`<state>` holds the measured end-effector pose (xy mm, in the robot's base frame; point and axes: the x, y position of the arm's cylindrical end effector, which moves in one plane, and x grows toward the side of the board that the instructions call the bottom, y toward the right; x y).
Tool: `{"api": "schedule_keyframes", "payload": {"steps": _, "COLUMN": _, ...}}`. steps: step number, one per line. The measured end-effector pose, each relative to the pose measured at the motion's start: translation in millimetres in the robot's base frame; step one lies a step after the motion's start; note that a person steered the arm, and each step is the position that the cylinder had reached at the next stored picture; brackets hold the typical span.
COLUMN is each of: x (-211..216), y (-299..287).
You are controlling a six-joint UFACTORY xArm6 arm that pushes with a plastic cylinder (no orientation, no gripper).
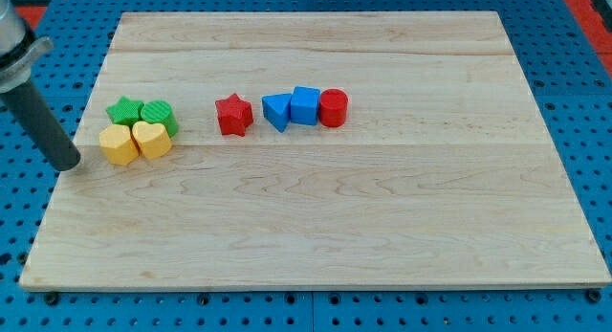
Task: Push the yellow hexagon into the yellow heart
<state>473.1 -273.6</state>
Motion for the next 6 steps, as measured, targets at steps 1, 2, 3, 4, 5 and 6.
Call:
{"api": "schedule_keyframes", "payload": {"steps": 1, "x": 0, "y": 23}}
{"api": "schedule_keyframes", "payload": {"steps": 2, "x": 0, "y": 24}}
{"api": "schedule_keyframes", "payload": {"steps": 3, "x": -1, "y": -28}}
{"api": "schedule_keyframes", "payload": {"steps": 4, "x": -7, "y": -31}}
{"api": "schedule_keyframes", "payload": {"steps": 5, "x": -21, "y": -22}}
{"api": "schedule_keyframes", "payload": {"steps": 6, "x": -26, "y": 4}}
